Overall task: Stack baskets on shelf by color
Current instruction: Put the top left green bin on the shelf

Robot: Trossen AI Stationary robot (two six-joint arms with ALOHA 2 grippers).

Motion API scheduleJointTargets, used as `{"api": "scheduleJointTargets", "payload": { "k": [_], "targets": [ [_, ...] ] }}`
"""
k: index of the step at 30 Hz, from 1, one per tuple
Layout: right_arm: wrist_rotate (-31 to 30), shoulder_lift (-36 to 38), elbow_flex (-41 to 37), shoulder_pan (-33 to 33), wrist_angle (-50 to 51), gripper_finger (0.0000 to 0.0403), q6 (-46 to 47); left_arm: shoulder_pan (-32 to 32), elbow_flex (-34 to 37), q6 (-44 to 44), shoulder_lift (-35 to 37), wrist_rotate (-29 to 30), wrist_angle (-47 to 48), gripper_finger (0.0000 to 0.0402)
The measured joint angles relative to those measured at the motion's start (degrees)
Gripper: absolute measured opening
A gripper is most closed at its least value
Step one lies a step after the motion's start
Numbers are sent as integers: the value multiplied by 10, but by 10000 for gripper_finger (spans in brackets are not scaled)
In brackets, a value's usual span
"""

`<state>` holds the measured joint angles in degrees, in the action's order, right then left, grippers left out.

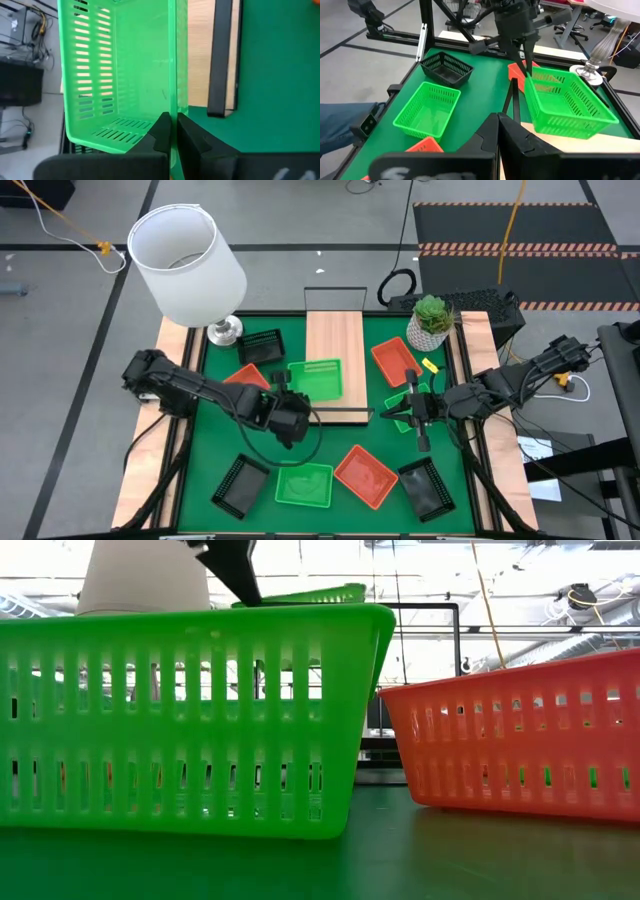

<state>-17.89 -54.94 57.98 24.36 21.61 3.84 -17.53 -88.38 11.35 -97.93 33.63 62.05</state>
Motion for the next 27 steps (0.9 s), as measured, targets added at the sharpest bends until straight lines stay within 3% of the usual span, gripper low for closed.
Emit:
{"api": "scheduleJointTargets", "payload": {
  "k": [14,27],
  "targets": [
    [0,1,-3,0,-4,0,21,49,-2,-101,-72,-49,-80,11],
    [0,1,-3,0,-3,0,10,67,-1,-89,-72,-81,-92,10]
  ]
}}
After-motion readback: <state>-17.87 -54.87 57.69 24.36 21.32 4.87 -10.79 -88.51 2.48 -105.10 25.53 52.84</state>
